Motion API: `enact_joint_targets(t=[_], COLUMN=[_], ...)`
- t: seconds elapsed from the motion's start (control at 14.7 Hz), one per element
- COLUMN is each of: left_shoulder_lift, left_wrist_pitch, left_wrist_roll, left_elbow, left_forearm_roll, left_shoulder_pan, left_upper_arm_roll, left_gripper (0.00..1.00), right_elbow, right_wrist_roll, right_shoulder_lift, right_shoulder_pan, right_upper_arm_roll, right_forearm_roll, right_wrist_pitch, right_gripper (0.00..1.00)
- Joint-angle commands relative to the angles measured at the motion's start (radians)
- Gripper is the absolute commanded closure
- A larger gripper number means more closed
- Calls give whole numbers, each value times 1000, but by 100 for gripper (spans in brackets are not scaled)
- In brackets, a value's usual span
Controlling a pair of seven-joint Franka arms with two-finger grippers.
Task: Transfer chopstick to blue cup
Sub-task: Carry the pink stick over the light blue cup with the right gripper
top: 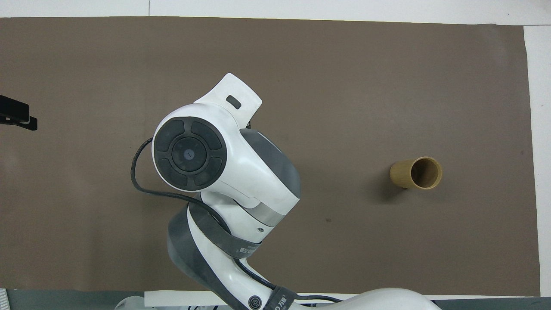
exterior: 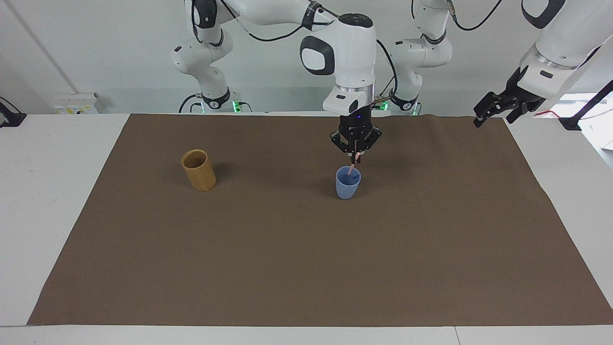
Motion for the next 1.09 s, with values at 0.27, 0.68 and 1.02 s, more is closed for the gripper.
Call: enact_joint_targets(t=[0.27, 0.68, 1.02], left_shoulder_lift=[-18, -18, -18], left_wrist_pitch=[-11, -12, -11], left_wrist_roll=[4, 4, 4], left_elbow=[-18, -18, -18], left_forearm_roll=[-11, -11, -11], left_shoulder_pan=[1, 1, 1], left_upper_arm_roll=[4, 4, 4], left_gripper=[0, 0, 0], right_elbow=[-124, 52, 100], right_wrist_roll=[6, -20, -354], right_shoulder_lift=[-71, -64, -204], right_shoulder_pan=[-12, -89, -418], right_upper_arm_roll=[4, -10, -11], right_forearm_roll=[-43, -40, 99], right_wrist_pitch=[58, -106, -380], right_gripper=[0, 0, 0])
